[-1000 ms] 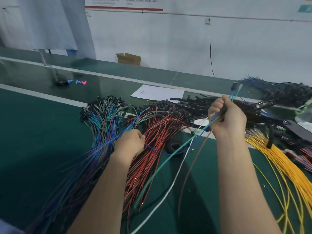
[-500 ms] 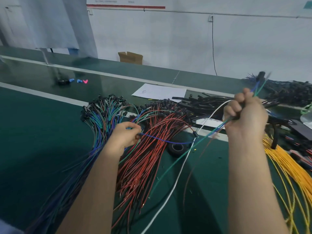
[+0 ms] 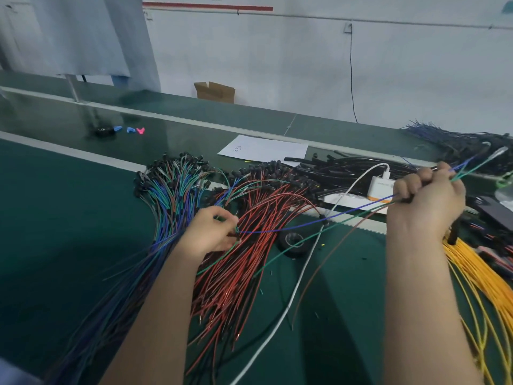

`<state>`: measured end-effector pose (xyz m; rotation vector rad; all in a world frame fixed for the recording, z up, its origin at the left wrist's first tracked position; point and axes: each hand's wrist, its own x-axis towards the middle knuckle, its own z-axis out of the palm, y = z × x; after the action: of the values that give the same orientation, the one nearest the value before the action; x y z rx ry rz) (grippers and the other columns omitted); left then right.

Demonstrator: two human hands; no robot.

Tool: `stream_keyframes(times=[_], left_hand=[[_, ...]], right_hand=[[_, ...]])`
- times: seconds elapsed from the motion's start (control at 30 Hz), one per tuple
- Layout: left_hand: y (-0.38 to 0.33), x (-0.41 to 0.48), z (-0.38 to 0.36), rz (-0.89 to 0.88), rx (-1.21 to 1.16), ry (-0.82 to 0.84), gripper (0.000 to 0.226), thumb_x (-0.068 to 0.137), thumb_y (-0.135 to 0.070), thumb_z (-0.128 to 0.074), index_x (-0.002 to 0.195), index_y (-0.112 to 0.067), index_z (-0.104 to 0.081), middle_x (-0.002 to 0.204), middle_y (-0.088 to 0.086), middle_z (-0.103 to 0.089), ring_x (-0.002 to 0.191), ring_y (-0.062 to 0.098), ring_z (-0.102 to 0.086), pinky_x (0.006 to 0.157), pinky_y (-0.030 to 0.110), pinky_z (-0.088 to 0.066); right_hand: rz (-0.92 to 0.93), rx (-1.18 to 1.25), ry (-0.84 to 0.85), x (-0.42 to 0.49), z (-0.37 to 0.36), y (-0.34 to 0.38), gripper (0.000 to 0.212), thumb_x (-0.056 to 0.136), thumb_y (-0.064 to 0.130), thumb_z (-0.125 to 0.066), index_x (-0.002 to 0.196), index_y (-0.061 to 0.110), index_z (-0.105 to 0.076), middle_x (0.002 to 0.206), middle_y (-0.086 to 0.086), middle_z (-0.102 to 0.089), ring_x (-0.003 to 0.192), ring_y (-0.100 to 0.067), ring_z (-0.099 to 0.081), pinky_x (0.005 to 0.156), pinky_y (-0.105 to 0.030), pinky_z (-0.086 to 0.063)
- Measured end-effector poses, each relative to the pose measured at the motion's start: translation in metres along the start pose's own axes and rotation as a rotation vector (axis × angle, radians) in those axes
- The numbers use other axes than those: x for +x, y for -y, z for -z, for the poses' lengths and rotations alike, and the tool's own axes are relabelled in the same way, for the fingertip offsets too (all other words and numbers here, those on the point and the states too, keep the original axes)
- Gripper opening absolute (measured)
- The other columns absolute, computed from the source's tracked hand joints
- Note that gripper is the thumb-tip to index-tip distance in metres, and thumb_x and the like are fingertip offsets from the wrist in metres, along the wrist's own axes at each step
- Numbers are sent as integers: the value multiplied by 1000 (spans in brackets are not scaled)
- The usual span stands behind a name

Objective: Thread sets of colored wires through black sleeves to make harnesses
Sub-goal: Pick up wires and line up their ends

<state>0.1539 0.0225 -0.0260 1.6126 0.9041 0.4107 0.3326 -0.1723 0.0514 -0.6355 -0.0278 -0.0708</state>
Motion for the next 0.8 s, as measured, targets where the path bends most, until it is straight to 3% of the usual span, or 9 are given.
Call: stream_keyframes(times=[0.13,0.27,0.3,0.43,0.53,0.7,0.8], left_hand=[[1,-5,-4,-3,130,68,21,89,-14,-65,106,-7,-57,81,13,-67,63,12,-68,55,19,-55],[6,-7,-5,-56,255,24,18,90,-12,-63,107,-11,-56,93,11,-68,87,23,-65,89,41,-52],[7,-7,-4,-62,276,10,19,90,-14,-63,107,-13,-55,95,9,-68,90,23,-64,92,42,-50],[13,-4,5,-51,375,-89,18,90,-18,-64,103,-17,-53,83,-3,-62,75,12,-58,76,29,-43],[18,-1,11,-71,441,-146,16,91,-12,-60,105,-15,-53,77,-1,-58,68,9,-51,68,22,-37],[31,2,14,-167,496,-230,25,87,5,-52,108,-8,-55,77,-4,-49,72,13,-49,71,23,-37],[37,5,17,-189,521,-325,31,85,9,-49,111,-6,-58,96,4,-57,83,19,-53,76,30,-44]], right_hand=[[26,-11,-2,-1,-3,-6,21,104,10,-27,89,15,-41,50,6,-37,38,-8,-24,38,-19,-20],[56,-12,-52,1,-4,-12,19,104,11,-26,92,14,-40,54,5,-37,38,-7,-26,39,-20,-21],[61,-13,-63,2,-5,-13,18,104,11,-26,92,13,-40,55,4,-37,38,-7,-26,40,-20,-21],[53,-70,-59,-1,-8,-28,14,103,9,-24,98,12,-36,60,1,-34,37,-7,-25,40,-20,-20],[23,-109,-38,-7,-9,-44,17,103,8,-23,95,13,-37,60,1,-34,37,-6,-25,39,-19,-20],[-34,-128,-38,-12,-11,-63,21,103,8,-25,88,17,-37,62,0,-33,36,-6,-25,40,-18,-20],[-59,-91,-69,-8,-12,-63,23,103,8,-24,88,16,-37,62,0,-34,37,-6,-28,40,-19,-22]])
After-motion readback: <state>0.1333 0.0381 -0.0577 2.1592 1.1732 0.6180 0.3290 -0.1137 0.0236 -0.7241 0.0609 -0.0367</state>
